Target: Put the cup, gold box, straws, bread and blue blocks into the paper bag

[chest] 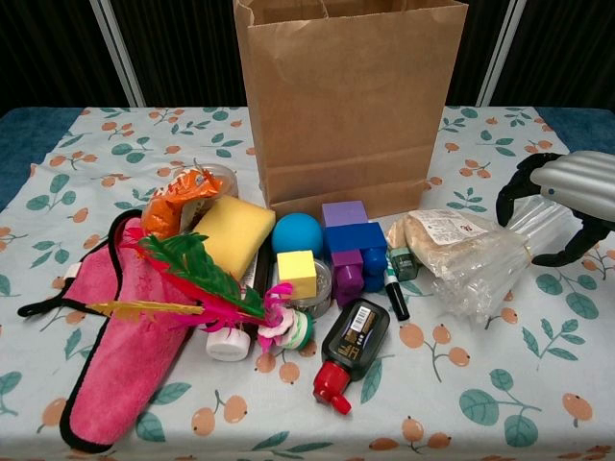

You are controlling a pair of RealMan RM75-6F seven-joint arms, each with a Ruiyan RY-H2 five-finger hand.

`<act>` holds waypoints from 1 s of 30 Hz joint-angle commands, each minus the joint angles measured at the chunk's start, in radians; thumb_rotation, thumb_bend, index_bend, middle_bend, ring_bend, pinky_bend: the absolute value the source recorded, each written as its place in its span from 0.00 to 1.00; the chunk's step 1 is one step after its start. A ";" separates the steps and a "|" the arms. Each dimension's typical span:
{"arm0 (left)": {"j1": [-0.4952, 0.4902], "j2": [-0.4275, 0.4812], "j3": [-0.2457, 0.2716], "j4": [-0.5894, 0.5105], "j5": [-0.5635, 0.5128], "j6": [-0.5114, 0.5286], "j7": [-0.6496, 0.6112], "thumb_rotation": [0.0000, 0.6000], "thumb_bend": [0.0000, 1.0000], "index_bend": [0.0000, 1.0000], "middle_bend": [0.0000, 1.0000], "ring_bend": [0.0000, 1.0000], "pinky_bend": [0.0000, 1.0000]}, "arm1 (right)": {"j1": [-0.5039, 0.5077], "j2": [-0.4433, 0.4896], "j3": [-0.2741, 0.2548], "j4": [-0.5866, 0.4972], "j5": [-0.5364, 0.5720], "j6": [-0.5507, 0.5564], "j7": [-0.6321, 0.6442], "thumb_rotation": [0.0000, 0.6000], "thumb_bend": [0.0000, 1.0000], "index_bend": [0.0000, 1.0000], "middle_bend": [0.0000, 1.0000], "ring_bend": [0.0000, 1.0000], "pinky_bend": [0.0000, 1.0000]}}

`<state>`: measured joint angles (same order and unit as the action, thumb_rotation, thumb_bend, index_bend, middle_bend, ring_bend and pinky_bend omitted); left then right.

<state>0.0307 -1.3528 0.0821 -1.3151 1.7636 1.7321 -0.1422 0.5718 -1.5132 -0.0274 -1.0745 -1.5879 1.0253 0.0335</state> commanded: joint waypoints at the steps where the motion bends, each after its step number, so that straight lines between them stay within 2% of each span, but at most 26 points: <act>1: 0.000 0.000 0.001 0.000 -0.001 -0.001 -0.001 1.00 0.17 0.29 0.31 0.21 0.26 | -0.005 0.007 0.002 -0.012 0.000 0.013 -0.005 1.00 0.16 0.51 0.43 0.26 0.17; 5: 0.000 0.000 0.001 0.000 0.001 0.001 0.001 1.00 0.17 0.29 0.31 0.21 0.26 | -0.014 0.031 0.003 -0.038 -0.006 0.044 0.001 1.00 0.18 0.57 0.47 0.31 0.21; 9: 0.001 0.000 0.001 0.000 0.001 0.004 0.002 1.00 0.17 0.29 0.31 0.21 0.26 | -0.028 0.083 0.009 -0.093 -0.020 0.101 0.017 1.00 0.19 0.59 0.48 0.32 0.22; 14: -0.001 -0.002 0.002 -0.004 0.002 0.002 0.001 1.00 0.17 0.29 0.31 0.21 0.26 | -0.052 0.215 0.026 -0.225 -0.048 0.204 0.040 1.00 0.20 0.60 0.49 0.34 0.24; 21: 0.000 -0.002 0.001 -0.011 0.003 0.008 0.005 1.00 0.17 0.29 0.31 0.21 0.26 | -0.088 0.443 0.066 -0.465 -0.068 0.328 0.085 1.00 0.20 0.60 0.49 0.34 0.24; 27: 0.001 -0.001 0.001 -0.015 0.008 0.013 0.010 1.00 0.17 0.29 0.31 0.21 0.26 | -0.090 0.568 0.157 -0.630 -0.045 0.402 0.008 1.00 0.21 0.61 0.50 0.35 0.26; 30: 0.001 -0.001 0.001 -0.014 0.006 0.012 0.007 1.00 0.17 0.29 0.31 0.21 0.26 | -0.070 0.612 0.223 -0.706 0.010 0.397 -0.129 1.00 0.21 0.62 0.50 0.35 0.26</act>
<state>0.0315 -1.3536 0.0830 -1.3291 1.7693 1.7445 -0.1356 0.4894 -0.9437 0.1300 -1.7104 -1.6234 1.4088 0.0148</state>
